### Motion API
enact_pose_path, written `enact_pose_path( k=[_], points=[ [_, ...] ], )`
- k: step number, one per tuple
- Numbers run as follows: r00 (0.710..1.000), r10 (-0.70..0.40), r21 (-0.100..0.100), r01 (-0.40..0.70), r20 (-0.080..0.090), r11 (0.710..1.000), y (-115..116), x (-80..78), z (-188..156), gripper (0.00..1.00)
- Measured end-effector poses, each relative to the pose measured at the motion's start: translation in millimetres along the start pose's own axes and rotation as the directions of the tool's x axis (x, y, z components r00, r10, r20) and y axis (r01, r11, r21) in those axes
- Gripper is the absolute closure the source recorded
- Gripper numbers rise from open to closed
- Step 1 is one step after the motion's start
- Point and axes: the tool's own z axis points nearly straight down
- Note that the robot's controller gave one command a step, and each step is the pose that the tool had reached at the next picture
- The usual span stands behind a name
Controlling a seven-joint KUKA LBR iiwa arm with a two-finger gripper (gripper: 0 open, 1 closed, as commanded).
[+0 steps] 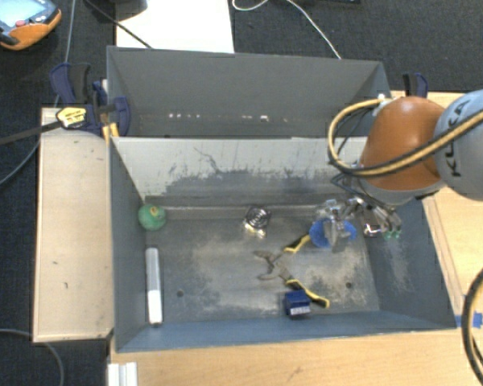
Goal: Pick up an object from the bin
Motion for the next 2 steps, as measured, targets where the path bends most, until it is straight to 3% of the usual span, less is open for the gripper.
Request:
enact_pose_path(
  k=[1, 2],
  points=[
    [0.983, -0.181, 0.002, 0.181, 0.011, 0.984, -7.1, 4.7, 24.0, 1.0],
    [0.997, -0.072, 0.004, 0.072, 0.021, 0.997, 2.6, 22.2, -71.8, 1.0]
  ],
)
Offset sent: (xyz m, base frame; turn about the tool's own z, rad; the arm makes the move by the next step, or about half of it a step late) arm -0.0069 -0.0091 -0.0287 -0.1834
